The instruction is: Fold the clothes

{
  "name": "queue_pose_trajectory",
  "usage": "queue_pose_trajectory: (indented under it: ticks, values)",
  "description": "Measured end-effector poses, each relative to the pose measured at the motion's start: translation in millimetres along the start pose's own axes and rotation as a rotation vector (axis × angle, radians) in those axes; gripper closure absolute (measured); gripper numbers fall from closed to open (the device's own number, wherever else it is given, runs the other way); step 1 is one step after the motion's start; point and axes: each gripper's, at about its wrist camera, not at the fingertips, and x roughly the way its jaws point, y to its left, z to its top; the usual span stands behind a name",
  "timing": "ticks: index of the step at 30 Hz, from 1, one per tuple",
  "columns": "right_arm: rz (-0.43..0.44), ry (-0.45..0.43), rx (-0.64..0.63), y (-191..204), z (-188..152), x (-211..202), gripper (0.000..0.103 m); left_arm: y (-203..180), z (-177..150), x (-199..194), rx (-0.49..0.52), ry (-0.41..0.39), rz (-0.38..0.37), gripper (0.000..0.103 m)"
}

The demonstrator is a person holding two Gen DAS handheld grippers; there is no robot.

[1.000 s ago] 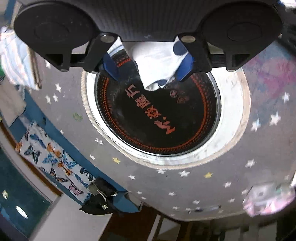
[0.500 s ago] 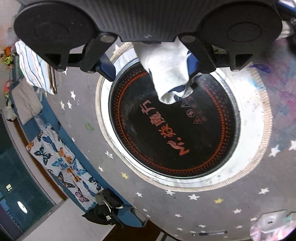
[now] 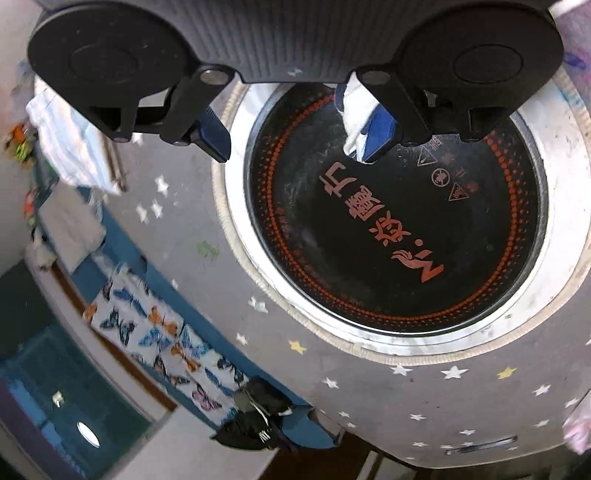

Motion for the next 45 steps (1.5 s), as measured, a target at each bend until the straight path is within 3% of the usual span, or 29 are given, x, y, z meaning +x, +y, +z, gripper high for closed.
queue_pose_trajectory:
  ticks: [3, 6, 10, 16, 24, 45]
  values:
    - [0.035, -0.009, 0.035, -5.9, -0.5, 0.2, 0.025, 0.0, 0.8, -0.9, -0.006, 0.000, 0.000, 0.056]
    - [0.151, -0.065, 0.160, -28.7, -3.6, -13.2, 0.026, 0.3, 1.4, -3.2, -0.015, -0.005, 0.002, 0.056]
    - [0.181, -0.129, 0.236, -53.1, -11.3, -36.5, 0.033, 2.4, 1.7, -5.5, -0.028, -0.011, 0.010, 0.056]
    - [0.176, -0.110, 0.192, -59.3, -34.5, -51.0, 0.044, 2.6, 0.9, -10.6, -0.034, -0.021, 0.019, 0.055]
    - [0.238, -0.094, 0.132, -23.9, -39.6, -33.0, 0.051, -0.7, -0.2, -12.5, -0.037, -0.021, 0.034, 0.054]
    - [0.294, -0.163, 0.107, -13.0, -44.2, -34.7, 0.050, -10.5, 2.1, -12.7, -0.033, -0.023, 0.101, 0.048]
